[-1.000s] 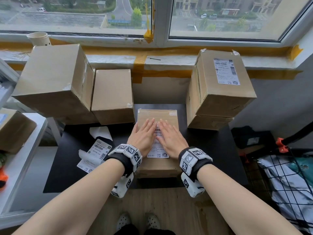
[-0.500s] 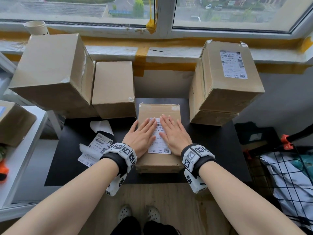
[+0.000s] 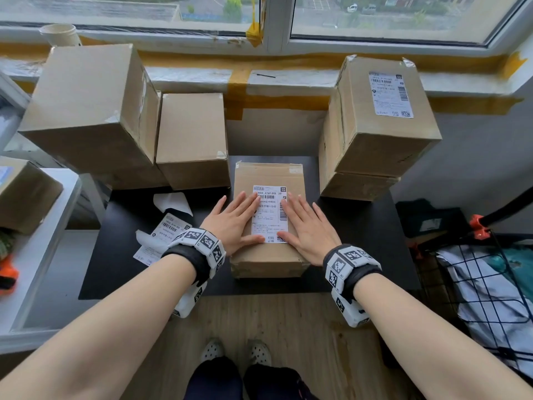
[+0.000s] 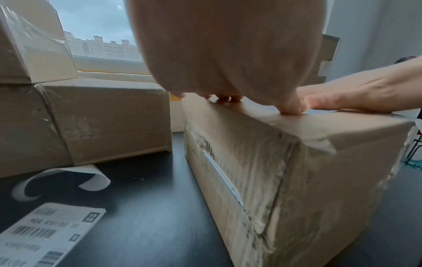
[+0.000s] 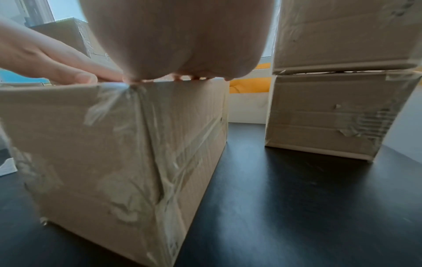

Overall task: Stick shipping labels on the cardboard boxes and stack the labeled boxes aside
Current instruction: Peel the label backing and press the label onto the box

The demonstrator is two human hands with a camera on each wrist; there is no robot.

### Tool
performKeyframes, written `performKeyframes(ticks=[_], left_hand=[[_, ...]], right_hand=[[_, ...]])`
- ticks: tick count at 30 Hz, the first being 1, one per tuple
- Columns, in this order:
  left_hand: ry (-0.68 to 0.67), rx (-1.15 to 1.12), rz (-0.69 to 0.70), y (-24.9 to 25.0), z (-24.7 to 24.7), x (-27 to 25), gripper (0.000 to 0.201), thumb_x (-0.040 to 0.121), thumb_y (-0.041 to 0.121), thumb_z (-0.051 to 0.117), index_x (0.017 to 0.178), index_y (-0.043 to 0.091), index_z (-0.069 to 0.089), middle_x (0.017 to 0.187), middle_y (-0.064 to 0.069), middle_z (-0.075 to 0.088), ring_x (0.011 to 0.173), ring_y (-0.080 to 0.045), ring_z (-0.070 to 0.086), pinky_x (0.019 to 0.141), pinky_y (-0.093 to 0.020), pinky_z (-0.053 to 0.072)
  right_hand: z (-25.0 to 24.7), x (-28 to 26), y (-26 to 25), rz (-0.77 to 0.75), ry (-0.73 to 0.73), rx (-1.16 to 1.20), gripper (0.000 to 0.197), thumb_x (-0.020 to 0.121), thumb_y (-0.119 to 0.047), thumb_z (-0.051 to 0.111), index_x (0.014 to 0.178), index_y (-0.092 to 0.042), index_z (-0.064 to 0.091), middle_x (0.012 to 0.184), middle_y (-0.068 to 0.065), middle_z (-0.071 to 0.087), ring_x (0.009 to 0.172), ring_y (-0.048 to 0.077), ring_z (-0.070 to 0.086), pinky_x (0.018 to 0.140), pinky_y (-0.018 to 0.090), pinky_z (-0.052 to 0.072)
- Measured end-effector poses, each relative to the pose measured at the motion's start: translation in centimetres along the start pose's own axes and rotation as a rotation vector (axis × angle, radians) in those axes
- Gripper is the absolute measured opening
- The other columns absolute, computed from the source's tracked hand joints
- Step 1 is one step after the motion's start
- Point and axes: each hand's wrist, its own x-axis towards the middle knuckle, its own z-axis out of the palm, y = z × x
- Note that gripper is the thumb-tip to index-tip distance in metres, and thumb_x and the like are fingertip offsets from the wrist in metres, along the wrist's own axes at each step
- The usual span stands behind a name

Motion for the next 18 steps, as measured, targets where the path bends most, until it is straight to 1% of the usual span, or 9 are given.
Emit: performKeyframes(ticks=[2, 5, 7, 9, 10, 12, 14, 16, 18], left_hand=[[0.019, -0.005, -0.025, 0.2, 0.4, -0.2, 0.087, 0.086, 0.071, 0.023, 0.147, 0.025, -0.018, 0.156, 0.010, -0.019, 0.145, -0.011, -0.016, 0.120, -0.040, -0.007], [0.077, -0.015, -0.061, 0.9, 1.0, -0.9, 0.077, 0.092, 0.063, 0.017, 0.148, 0.022, -0.016, 0.157, 0.009, -0.016, 0.145, -0.010, -0.014, 0.119, -0.038, -0.008], [0.114, -0.006, -0.050, 1.8, 1.6, -1.5, 0.074, 0.090, 0.062, 0.003, 0.148, 0.020, -0.014, 0.158, 0.007, -0.015, 0.145, -0.009, -0.014, 0.119, -0.037, -0.008], [0.133, -0.005, -0.031, 2.8, 2.2, -1.9, 0.081, 0.078, 0.059, -0.014, 0.148, 0.019, -0.014, 0.158, 0.005, -0.014, 0.142, -0.006, -0.017, 0.117, -0.035, -0.009], [0.135, -0.017, -0.032, 3.2, 2.4, -2.0, 0.081, 0.076, 0.057, -0.017, 0.148, 0.019, -0.014, 0.158, 0.005, -0.014, 0.140, -0.004, -0.020, 0.117, -0.034, -0.010], [0.142, -0.062, -0.056, 3.4, 2.9, -2.0, 0.079, 0.078, 0.056, -0.015, 0.148, 0.020, -0.013, 0.158, 0.005, -0.015, 0.139, -0.004, -0.020, 0.118, -0.034, -0.009], [0.156, -0.092, -0.090, 3.0, 3.1, -2.1, 0.081, 0.076, 0.056, -0.017, 0.148, 0.020, -0.013, 0.158, 0.006, -0.015, 0.143, -0.007, -0.016, 0.119, -0.036, -0.006], [0.155, -0.106, -0.121, 2.6, 3.2, -2.2, 0.080, 0.076, 0.056, -0.017, 0.148, 0.021, -0.014, 0.157, 0.007, -0.017, 0.144, -0.009, -0.016, 0.120, -0.036, -0.005], [0.147, -0.104, -0.138, 2.8, 3.0, -2.1, 0.071, 0.087, 0.055, -0.007, 0.148, 0.019, -0.014, 0.157, 0.005, -0.018, 0.145, -0.010, -0.016, 0.120, -0.035, -0.006]], right_hand=[[0.3, -0.6, 0.1, -0.004, 0.008, 0.014, 0.070, 0.096, -0.057, 0.023, 0.150, -0.027, -0.009, 0.159, -0.005, -0.016, 0.146, 0.011, -0.012, 0.119, 0.035, -0.006], [0.7, -1.5, 0.1, -0.007, 0.024, 0.007, 0.069, 0.095, -0.058, 0.018, 0.150, -0.026, -0.009, 0.158, -0.006, -0.015, 0.146, 0.011, -0.012, 0.119, 0.035, -0.006], [1.0, -2.1, -0.4, -0.053, 0.038, -0.034, 0.070, 0.093, -0.060, 0.011, 0.150, -0.025, -0.007, 0.159, -0.005, -0.012, 0.146, 0.011, -0.011, 0.118, 0.034, -0.007], [1.4, -2.6, -1.2, -0.114, 0.034, -0.070, 0.074, 0.089, -0.063, 0.003, 0.151, -0.024, -0.004, 0.160, -0.005, -0.007, 0.146, 0.009, -0.010, 0.118, 0.033, -0.008], [1.6, -2.7, -1.6, -0.138, 0.030, -0.072, 0.076, 0.086, -0.064, -0.002, 0.151, -0.024, -0.003, 0.160, -0.005, -0.006, 0.146, 0.009, -0.010, 0.118, 0.033, -0.008], [2.0, -2.7, -1.9, -0.160, 0.031, -0.060, 0.077, 0.084, -0.062, -0.007, 0.151, -0.024, -0.003, 0.160, -0.005, -0.006, 0.145, 0.008, -0.012, 0.118, 0.033, -0.008], [2.3, -2.7, -1.5, -0.164, 0.047, -0.063, 0.075, 0.084, -0.061, -0.006, 0.151, -0.025, -0.003, 0.160, -0.006, -0.004, 0.146, 0.010, -0.009, 0.118, 0.032, -0.008], [2.2, -3.0, -1.1, -0.149, 0.055, -0.070, 0.075, 0.084, -0.061, -0.007, 0.151, -0.026, -0.001, 0.160, -0.006, -0.002, 0.147, 0.011, -0.006, 0.118, 0.032, -0.009], [1.9, -3.0, -1.0, -0.111, 0.064, -0.050, 0.077, 0.083, -0.061, -0.009, 0.151, -0.024, 0.000, 0.160, -0.005, -0.001, 0.147, 0.010, -0.006, 0.118, 0.032, -0.008]])
